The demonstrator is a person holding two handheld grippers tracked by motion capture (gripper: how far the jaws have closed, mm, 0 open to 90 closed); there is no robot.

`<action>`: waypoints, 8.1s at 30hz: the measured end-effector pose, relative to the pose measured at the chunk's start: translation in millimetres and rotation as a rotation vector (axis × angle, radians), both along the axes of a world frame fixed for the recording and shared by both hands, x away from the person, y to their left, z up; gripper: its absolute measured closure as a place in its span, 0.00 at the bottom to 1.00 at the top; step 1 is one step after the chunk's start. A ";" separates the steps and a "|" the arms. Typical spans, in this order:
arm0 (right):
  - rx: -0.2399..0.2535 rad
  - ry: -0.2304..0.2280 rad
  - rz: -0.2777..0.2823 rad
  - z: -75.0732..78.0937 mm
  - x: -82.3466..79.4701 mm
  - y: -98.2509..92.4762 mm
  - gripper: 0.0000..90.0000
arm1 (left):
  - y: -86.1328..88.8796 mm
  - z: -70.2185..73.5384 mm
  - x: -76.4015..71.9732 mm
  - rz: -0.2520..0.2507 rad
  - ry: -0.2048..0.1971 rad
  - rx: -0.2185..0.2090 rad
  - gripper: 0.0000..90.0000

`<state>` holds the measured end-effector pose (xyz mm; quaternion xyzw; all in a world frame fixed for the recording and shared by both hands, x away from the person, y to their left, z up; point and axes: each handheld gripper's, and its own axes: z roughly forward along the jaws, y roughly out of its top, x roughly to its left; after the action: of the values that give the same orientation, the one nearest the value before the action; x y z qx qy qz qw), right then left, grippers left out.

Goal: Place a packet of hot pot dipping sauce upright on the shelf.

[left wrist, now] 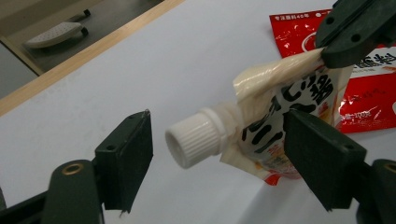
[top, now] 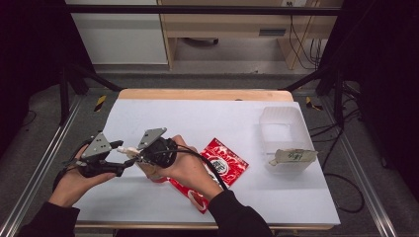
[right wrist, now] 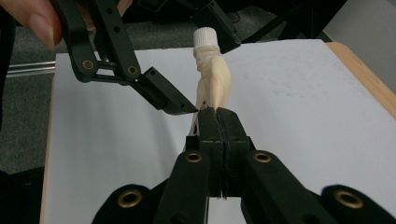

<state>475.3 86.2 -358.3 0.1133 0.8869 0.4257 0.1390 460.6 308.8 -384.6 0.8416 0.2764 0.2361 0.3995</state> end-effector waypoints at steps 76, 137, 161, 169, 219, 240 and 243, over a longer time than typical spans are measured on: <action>-0.157 0.026 -0.084 11.6 9.5 -62.8 0.32 | -54.6 59.8 -0.2 -0.191 0.025 0.064 0.82; -0.324 0.086 0.038 26.4 16.0 -114.5 0.73 | -147.3 68.3 8.6 -0.472 0.055 0.145 0.82; -0.374 0.051 0.003 41.8 13.8 -122.9 1.00 | -137.3 60.0 4.0 -0.374 0.012 0.037 0.42; -0.360 0.045 -0.033 48.0 20.1 -141.6 1.00 | -121.6 40.9 1.0 -0.257 0.032 0.012 0.20; -0.325 -0.050 -0.079 81.8 47.9 -204.8 0.99 | -32.1 -75.0 -34.0 0.081 0.133 0.030 0.07; -0.270 -0.059 -0.196 86.3 65.3 -271.4 0.99 | -33.4 -76.7 -31.2 0.077 0.140 0.025 0.07; -0.275 -0.057 -0.205 84.8 66.3 -278.0 0.99 | -34.3 -77.4 -31.2 0.071 0.143 0.030 0.07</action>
<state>541.6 -191.9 -273.4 0.1707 0.9163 0.2871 0.2210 429.4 274.5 -462.0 0.8519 0.3304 0.1933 0.3574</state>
